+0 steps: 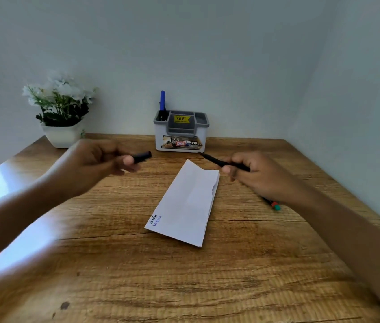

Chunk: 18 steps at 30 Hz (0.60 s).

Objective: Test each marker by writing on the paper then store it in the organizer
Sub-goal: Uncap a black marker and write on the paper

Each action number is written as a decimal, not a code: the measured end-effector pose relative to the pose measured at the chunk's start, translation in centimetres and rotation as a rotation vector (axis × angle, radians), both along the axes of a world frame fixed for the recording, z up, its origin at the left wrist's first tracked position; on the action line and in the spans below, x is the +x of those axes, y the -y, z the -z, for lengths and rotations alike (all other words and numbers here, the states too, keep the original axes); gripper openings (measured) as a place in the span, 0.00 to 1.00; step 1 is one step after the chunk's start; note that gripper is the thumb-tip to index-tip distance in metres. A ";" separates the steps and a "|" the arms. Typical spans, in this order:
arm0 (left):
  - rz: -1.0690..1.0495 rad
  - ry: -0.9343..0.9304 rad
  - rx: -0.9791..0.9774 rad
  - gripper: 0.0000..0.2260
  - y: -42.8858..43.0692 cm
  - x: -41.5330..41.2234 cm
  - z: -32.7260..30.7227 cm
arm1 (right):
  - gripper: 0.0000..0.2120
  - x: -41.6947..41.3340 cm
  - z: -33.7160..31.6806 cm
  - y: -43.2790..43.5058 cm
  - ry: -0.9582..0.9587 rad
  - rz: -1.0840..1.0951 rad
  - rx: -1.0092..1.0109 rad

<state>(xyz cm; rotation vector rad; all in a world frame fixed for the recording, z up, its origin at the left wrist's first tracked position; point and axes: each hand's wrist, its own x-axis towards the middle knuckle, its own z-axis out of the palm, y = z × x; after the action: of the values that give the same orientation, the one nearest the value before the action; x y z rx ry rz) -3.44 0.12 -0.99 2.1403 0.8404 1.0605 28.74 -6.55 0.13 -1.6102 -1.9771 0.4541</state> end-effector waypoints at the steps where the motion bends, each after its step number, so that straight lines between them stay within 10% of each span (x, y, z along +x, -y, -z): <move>1: 0.031 -0.079 0.063 0.22 0.6 0.4 0.0 | 0.07 -0.4 0.2 0.1 -0.108 -0.020 -0.042; 7: 0.383 -0.453 0.424 0.13 2.6 2.1 1.0 | 0.05 -2.5 0.7 -0.1 -0.309 -0.088 -0.027; 18: 0.342 -0.664 0.226 0.21 1.3 4.5 2.2 | 0.12 -1.1 0.9 -0.3 0.002 -0.037 -0.178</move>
<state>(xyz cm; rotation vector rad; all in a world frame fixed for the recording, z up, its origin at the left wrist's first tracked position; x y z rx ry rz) 1.08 -1.18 -3.21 2.7560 0.6075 0.2675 27.62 -6.22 -0.75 -1.6825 -2.0191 0.6599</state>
